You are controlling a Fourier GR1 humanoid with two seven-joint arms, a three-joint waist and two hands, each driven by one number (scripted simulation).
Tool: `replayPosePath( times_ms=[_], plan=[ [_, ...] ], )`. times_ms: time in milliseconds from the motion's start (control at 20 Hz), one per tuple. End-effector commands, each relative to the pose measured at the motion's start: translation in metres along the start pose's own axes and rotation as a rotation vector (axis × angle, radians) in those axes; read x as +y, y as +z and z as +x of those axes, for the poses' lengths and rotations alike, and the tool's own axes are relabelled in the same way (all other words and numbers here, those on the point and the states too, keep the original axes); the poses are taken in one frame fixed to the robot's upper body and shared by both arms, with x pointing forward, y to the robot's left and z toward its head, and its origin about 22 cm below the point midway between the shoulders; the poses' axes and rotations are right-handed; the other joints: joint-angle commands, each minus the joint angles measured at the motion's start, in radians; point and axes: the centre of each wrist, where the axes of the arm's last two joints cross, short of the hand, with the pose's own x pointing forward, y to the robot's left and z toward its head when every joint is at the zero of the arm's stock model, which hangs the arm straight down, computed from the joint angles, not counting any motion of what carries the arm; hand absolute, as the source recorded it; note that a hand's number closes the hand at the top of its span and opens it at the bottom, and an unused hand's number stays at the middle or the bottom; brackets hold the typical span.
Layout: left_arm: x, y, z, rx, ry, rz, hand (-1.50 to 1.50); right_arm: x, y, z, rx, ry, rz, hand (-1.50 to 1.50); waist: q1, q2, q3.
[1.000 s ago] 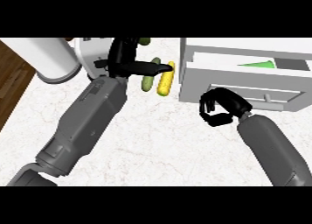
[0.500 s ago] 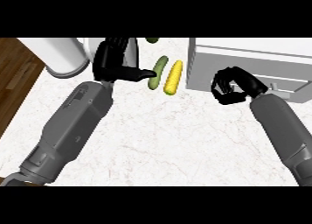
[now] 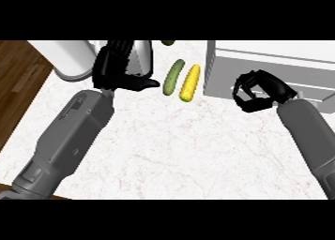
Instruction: Pick up the cup, place it into the drawer and close the drawer
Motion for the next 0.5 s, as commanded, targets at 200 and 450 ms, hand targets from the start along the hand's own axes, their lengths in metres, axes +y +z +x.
replayPosePath(
  times_ms=[200, 450],
  plan=[
    [0.004, 0.009, -0.004, 0.012, 0.02, -0.021, -1.5, -0.098, 0.007, 0.056, -0.023, 0.089, -0.247, 1.5, 0.05, 0.016, -0.011],
    [0.003, 0.007, 0.0, 0.002, 0.031, -0.033, -1.5, -0.092, 0.01, 0.049, -0.02, 0.064, -0.235, 1.5, 0.056, 0.017, -0.01]
  ],
)
